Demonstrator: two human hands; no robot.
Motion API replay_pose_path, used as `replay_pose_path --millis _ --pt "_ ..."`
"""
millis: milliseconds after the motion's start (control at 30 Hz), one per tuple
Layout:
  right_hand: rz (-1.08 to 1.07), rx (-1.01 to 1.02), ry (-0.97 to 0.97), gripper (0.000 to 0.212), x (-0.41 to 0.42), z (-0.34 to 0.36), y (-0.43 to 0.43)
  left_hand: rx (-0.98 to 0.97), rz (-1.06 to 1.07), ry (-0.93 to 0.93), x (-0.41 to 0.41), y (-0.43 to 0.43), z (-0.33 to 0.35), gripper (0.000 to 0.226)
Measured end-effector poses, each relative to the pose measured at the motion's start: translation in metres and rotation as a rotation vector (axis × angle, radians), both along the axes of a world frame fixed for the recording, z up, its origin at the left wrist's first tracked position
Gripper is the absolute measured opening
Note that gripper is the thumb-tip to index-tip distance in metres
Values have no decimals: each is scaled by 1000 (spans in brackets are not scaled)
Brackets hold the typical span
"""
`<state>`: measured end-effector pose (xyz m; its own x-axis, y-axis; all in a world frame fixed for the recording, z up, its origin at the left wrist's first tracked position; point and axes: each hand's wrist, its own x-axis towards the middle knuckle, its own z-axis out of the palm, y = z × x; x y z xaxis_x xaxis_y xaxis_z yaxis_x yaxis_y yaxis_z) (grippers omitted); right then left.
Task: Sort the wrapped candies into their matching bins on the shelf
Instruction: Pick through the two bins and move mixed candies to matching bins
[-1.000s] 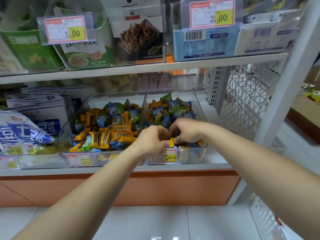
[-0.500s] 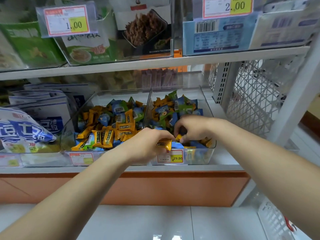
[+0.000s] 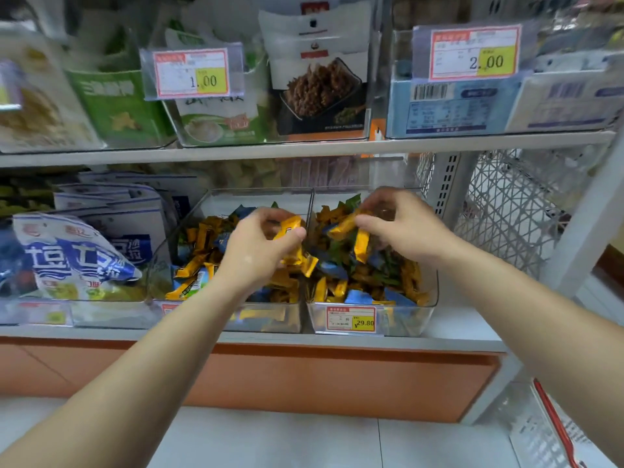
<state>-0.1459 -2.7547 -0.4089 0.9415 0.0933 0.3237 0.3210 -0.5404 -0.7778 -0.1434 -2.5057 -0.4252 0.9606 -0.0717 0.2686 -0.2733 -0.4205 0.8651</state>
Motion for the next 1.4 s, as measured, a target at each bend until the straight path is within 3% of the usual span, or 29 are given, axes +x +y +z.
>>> replay_pose_path --millis 100,167,300,367,433,500,533,700,833,900,1033,1133,1233,1300,1400 --pt "68 228 -14 14 13 4 45 65 76 2 7 32 -5 33" --pt "93 123 -9 15 27 -1 78 161 123 -23 12 48 -14 31" --pt "54 -299 4 31 48 -9 111 354 160 -73 20 58 -26 36" --pt "-6 -344 -27 38 46 -5 103 486 181 -148 21 58 -25 39" --pt "-29 -288 -45 22 39 -6 81 596 211 -312 14 53 -25 38" --pt "60 -275 37 4 26 -14 55 600 142 -435 3 41 -27 32" --pt "138 -285 114 5 18 -19 45 582 72 -435 -1 34 -30 30" --pt "309 -493 241 30 14 -39 31 550 -159 -169 -7 16 -51 53" --pt "394 -719 330 48 24 -49 37 516 -148 -174 -8 18 -63 51" --pt "361 -802 312 50 29 -55 37 506 -128 -188 -9 17 -66 49" --pt "229 -839 91 28 39 -54 30 497 -122 -179 -12 14 -67 50" --pt "165 -906 47 11 45 -53 27 496 -121 -177 -13 15 -68 50" --pt "-34 -971 37 3 53 -49 22 494 -125 -177 -12 15 -69 49" --pt "-120 -902 72 3 53 -43 17 489 -127 -180 -12 15 -69 49" --pt "-31 -728 -3 8 43 -39 19 488 -130 -186 -11 15 -70 50"
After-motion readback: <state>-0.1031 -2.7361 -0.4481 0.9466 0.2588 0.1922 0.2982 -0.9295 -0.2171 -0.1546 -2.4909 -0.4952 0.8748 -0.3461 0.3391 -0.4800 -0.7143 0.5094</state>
